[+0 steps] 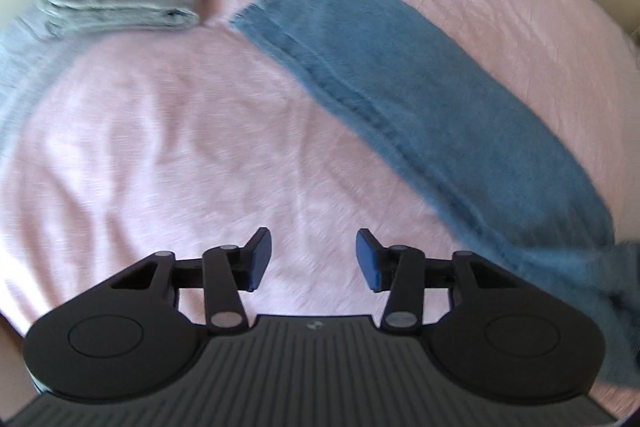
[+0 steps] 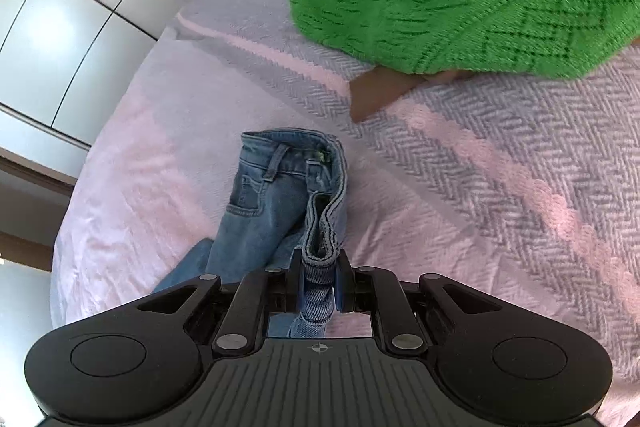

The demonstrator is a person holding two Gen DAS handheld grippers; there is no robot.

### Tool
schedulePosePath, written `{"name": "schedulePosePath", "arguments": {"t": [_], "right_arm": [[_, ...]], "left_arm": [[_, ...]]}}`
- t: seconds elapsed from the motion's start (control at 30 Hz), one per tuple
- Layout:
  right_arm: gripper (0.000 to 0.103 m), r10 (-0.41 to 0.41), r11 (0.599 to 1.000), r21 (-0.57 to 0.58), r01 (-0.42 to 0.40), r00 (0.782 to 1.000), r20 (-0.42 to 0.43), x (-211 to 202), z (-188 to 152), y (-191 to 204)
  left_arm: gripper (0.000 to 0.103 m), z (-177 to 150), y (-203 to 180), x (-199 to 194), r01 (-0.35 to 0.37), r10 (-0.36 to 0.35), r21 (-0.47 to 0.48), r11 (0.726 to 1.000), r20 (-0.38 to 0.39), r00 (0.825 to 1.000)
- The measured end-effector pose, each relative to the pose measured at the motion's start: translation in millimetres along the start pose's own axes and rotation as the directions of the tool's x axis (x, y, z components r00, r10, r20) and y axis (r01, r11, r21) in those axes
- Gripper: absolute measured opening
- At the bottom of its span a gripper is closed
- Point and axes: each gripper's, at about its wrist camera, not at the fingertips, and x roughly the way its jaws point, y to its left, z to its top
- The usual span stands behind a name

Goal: Fold clothes
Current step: 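Grasp a jeans leg hem with the left gripper while the right holds the waistband, then stretch the jeans out flat between both grippers and lower them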

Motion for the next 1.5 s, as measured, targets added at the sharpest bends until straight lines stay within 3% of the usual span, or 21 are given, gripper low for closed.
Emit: {"name": "schedulePosePath", "arguments": {"t": [0.37, 0.6, 0.7, 0.73, 0.77, 0.93, 1.03, 1.1, 1.17, 1.23, 1.3, 1.33, 1.37, 1.4, 1.5], "right_arm": [[0.012, -0.08, 0.994, 0.08, 0.072, 0.992, 0.093, -12, -23, 4], [0.012, -0.129, 0.987, 0.112, 0.111, 0.978, 0.166, -8, -33, 10], [0.012, -0.133, 0.984, 0.145, 0.107, 0.974, 0.183, -7, -37, 5], [0.012, -0.13, 0.983, 0.152, 0.102, 0.974, 0.187, -8, -37, 4], [0.012, -0.126, 0.982, 0.16, 0.096, 0.973, 0.191, -9, -37, 4], [0.01, -0.091, 0.992, 0.099, 0.072, 0.975, 0.201, -21, -21, 23], [0.008, 0.003, 1.0, 0.012, -0.006, 0.976, 0.218, -40, -2, 44], [0.008, 0.071, 0.997, -0.034, -0.065, 0.969, 0.236, -60, 9, 54], [0.008, 0.073, 0.997, -0.035, -0.067, 0.967, 0.246, -82, 8, 41], [0.008, 0.061, 0.998, -0.027, -0.056, 0.965, 0.254, -106, 5, 22], [0.008, -0.052, 0.997, -0.052, 0.061, 0.987, 0.155, -103, -14, -9], [0.008, -0.139, 0.987, -0.072, 0.145, 0.987, 0.08, -92, -26, -24], [0.008, -0.216, 0.972, -0.09, 0.217, 0.976, 0.017, -80, -39, -40], [0.008, -0.265, 0.961, -0.083, 0.262, 0.964, -0.019, -69, -50, -57], [0.008, -0.261, 0.965, -0.051, 0.259, 0.964, -0.04, -60, -64, -79]], "left_arm": [[0.038, 113, 15, 129, -0.026, 0.026, -0.125, 0.992, 0.001, 1.0], [0.038, 142, 33, 172, -0.02, 0.019, -0.175, 0.984, -0.007, 1.0], [0.031, 150, 36, 177, 0.006, -0.005, -0.185, 0.983, 0.01, 1.0], [0.016, 151, 37, 176, 0.013, -0.01, -0.186, 0.982, 0.016, 1.0], [0.01, 152, 39, 174, 0.025, -0.02, -0.193, 0.981, 0.025, 0.999], [0.006, 153, 47, 135, 0.086, -0.064, -0.216, 0.973, 0.107, 0.992], [0.006, 152, 53, 79, 0.177, -0.14, -0.181, 0.967, 0.199, 0.97], [0.006, 145, 66, 26, 0.215, -0.167, -0.166, 0.962, 0.267, 0.949], [0.006, 128, 85, -25, 0.21, -0.151, -0.146, 0.967, 0.338, 0.929], [0.006, 102, 115, -58, 0.179, -0.11, -0.152, 0.972, 0.377, 0.92], [0.007, 60, 140, -64, 0.111, -0.072, -0.101, 0.989, 0.333, 0.94], [0.007, 38, 148, -56, 0.049, -0.026, -0.074, 0.996, 0.275, 0.961], [0.007, 16, 153, -41, -0.03, 0.039, -0.048, 0.998, 0.201, 0.979], [0.007, -3, 159, -28, -0.081, 0.087, -0.044, 0.996, 0.149, 0.985], [0.007, -33, 172, -10, -0.132, 0.138, -0.067, 0.989, 0.099, 0.985]]}}
